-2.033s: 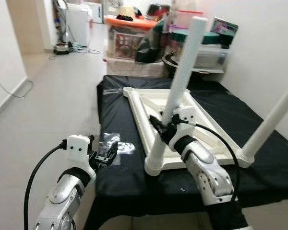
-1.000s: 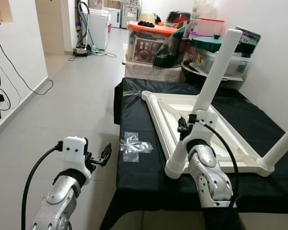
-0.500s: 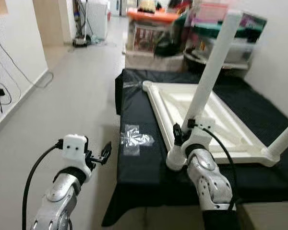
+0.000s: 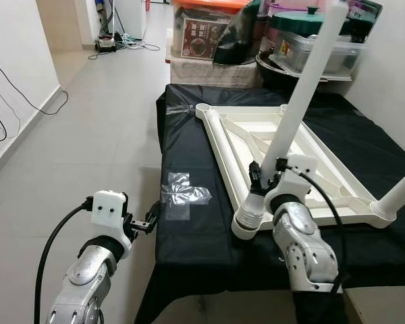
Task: Building children table
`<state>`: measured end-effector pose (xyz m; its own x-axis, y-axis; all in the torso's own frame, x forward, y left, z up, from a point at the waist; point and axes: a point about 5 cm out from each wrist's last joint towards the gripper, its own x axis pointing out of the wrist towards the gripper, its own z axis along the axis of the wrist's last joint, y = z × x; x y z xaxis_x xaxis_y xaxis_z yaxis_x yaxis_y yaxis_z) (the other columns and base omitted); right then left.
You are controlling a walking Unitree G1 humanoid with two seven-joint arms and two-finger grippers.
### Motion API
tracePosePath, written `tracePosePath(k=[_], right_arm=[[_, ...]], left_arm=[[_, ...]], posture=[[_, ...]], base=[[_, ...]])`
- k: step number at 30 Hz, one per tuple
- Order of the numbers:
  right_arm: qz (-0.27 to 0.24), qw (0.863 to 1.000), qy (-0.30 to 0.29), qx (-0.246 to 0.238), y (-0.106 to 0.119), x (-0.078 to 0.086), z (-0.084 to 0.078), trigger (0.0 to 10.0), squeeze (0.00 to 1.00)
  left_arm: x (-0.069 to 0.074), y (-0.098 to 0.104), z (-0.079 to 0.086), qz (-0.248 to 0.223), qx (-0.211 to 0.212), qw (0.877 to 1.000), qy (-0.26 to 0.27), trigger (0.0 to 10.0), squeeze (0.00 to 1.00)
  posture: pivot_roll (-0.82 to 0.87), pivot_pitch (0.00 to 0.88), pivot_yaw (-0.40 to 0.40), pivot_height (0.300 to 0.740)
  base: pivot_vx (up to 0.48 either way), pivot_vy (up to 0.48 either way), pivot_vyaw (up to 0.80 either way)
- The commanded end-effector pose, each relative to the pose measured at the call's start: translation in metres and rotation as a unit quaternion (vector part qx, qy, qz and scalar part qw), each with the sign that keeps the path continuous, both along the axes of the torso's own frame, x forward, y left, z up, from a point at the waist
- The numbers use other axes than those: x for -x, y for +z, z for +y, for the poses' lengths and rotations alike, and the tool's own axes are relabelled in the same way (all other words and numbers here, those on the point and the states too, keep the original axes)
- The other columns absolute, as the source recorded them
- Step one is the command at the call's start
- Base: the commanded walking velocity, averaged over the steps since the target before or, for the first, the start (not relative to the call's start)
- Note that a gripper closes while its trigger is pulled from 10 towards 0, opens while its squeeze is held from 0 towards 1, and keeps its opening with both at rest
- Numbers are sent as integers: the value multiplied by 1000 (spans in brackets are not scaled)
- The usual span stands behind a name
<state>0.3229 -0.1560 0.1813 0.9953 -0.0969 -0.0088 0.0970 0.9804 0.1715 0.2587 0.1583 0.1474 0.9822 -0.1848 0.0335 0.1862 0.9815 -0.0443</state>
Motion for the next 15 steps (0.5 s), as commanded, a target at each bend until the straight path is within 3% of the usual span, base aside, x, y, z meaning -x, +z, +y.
tracePosePath(k=[1,2,5,6,7,8,9,10,13,14,15], right_arm=[[-12,1000,3,-13,3,-2,-4,10000,1000],[-11,999,24,-36,1,-2,-2,627,1000],[0,998,38,-52,-2,-2,0,627,1000],[62,994,65,-67,-20,-1,8,0,1000],[62,994,65,-67,-20,-1,8,0,1000],[89,991,62,-76,-30,-1,8,0,894],[89,991,62,-76,-30,-1,8,0,894],[107,990,58,-78,-36,0,8,0,0],[122,989,47,-71,-39,-1,6,0,0],[132,989,41,-60,-41,-2,5,8353,0],[143,988,35,-41,-41,-4,3,10000,0]], left_arm=[[-1,-6,-2,13,-2,1000,-6,10000,0],[-1,-7,-2,14,-3,1000,-7,10000,0],[-1,-7,-3,14,-4,1000,-7,10000,0],[-1,-8,-3,17,-7,1000,-7,10000,0],[-1,-8,-3,17,-7,1000,-7,10000,0],[-1,-9,-2,17,-8,1000,-6,10000,0],[-1,-9,-2,17,-8,1000,-6,10000,0],[-1,-8,-2,17,-8,1000,-6,10000,0],[-1,-8,-1,16,-7,1000,-4,10000,0],[0,-8,0,16,-6,1000,-2,10000,0],[0,-8,0,15,-7,1000,-1,10000,0]], posture=[[75,0,-105,740],[75,0,-106,740],[75,0,-106,740],[77,0,-109,740],[77,0,-109,740],[84,0,-116,740],[84,0,-116,740],[84,0,-116,740],[86,0,-117,740],[86,0,-119,740],[84,0,-119,740]], base=[[0,0,0],[0,0,0],[0,0,0],[0,0,0],[0,0,0],[0,0,0],[0,0,0],[0,0,0],[0,0,0],[0,0,0],[0,0,0]])
